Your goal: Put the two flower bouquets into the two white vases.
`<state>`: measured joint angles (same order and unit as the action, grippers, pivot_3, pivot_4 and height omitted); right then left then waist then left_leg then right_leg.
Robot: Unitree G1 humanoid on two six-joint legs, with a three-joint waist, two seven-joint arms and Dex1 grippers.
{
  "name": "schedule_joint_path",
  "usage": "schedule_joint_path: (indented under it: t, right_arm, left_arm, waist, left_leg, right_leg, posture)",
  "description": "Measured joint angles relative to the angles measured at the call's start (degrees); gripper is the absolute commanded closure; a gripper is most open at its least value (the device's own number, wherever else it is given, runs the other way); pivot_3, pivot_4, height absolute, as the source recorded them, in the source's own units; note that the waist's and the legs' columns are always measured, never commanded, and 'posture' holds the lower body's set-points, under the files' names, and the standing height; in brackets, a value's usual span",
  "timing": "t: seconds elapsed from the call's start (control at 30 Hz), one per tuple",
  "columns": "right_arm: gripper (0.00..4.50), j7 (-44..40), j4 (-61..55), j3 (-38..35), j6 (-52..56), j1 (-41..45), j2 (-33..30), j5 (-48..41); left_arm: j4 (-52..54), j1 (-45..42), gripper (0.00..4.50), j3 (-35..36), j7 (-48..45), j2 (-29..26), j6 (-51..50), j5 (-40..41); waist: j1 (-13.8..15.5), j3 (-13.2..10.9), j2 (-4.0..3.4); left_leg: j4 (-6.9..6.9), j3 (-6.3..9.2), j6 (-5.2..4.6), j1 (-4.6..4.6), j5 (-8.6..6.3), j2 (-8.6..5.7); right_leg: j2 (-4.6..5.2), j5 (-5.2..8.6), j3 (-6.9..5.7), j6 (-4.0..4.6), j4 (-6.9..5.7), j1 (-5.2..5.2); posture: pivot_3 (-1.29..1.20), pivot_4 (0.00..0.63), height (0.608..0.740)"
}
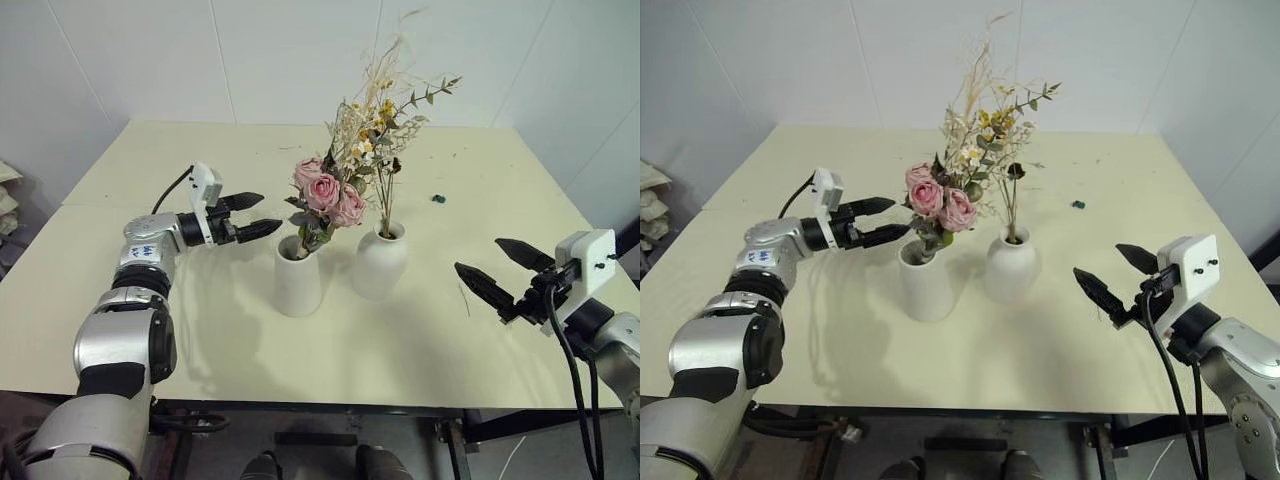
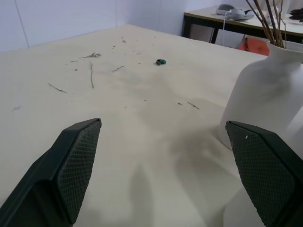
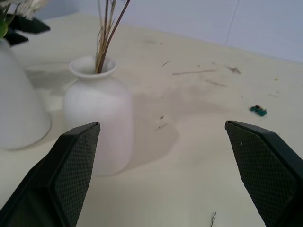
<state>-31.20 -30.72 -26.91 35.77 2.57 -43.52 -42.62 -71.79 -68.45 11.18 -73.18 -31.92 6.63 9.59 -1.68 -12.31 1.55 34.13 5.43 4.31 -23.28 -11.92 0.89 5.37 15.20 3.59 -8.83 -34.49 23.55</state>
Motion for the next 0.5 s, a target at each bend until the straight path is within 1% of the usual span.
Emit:
schedule_joint_path:
  t: [0.13,0.17,0.3,0.37,0.43,0.47,0.5]
  right_arm:
    - [0.03,-5.5,0.0,-3.8,3.0,-3.0,-5.4,-3.4]
    - [0.03,-7.6,0.0,-4.5,3.7,-3.8,-6.5,-4.8]
    - [0.03,-17.2,1.8,-8.2,5.0,-6.9,-11.2,-7.9]
    - [0.03,-20.2,4.1,-9.9,5.6,-7.4,-13.2,-8.1]
    - [0.03,-22.0,6.3,-10.6,5.7,-7.1,-14.5,-8.0]
    - [0.03,-22.5,7.4,-10.7,5.7,-6.7,-14.7,-7.9]
    - [0.03,-22.8,8.2,-10.7,5.7,-5.7,-14.8,-7.8]
  left_arm:
    - [4.7,4.5,0.00,0.2,-12.9,-6.5,-4.8,2.8]
    - [7.7,6.5,0.00,-0.1,-12.9,-7.6,-7.4,4.7]
    - [25.8,17.9,0.00,-1.4,-12.9,-12.0,-19.9,14.4]
    - [35.0,23.5,0.00,-1.6,-12.9,-14.6,-25.5,18.2]
    - [41.3,26.8,0.00,-1.6,-12.9,-16.1,-29.2,20.2]
    - [43.6,27.5,0.00,-1.5,-12.9,-16.3,-30.4,20.9]
    - [45.9,28.3,0.00,-1.5,-12.9,-16.3,-31.4,21.7]
  waist:
    - [-0.2,0.0,-0.01]
    - [0.0,0.0,-0.01]
    - [0.1,0.0,0.02]
    - [0.1,0.0,0.03]
    - [0.2,0.0,0.04]
    - [0.3,0.0,0.04]
    - [0.3,0.0,0.04]
  left_leg:
    - [-0.07,-0.01,-0.02,0.05,-0.01,0.04]
    - [-0.06,0.02,-0.02,0.03,-0.01,0.05]
    - [0.01,0.03,-0.02,0.03,-0.01,0.04]
    - [0.04,0.03,-0.02,0.04,-0.01,0.04]
    - [0.08,0.02,-0.02,0.08,-0.01,0.04]
    - [0.10,0.02,-0.03,0.09,0.01,0.04]
    - [0.12,0.01,-0.04,0.08,0.03,0.04]
  right_leg:
    - [-0.02,0.08,-0.01,0.13,-0.05,0.00]
    - [-0.01,0.08,-0.02,0.13,-0.05,0.00]
    - [0.01,0.07,-0.02,0.12,-0.04,-0.07]
    - [0.03,0.07,-0.02,0.13,-0.05,-0.10]
    - [0.03,0.09,-0.02,0.18,-0.04,-0.12]
    - [0.03,0.14,-0.04,0.26,-0.01,-0.14]
    - [0.03,0.47,-0.03,0.94,0.06,-0.15]
  posture:
    - [0.00,0.150,0.740]
    - [0.00,0.150,0.740]
    - [0.00,0.150,0.740]
    - [0.00,0.150,0.740]
    - [0.00,0.150,0.740]
    - [0.00,0.150,0.740]
    - [0.00,0.150,0.740]
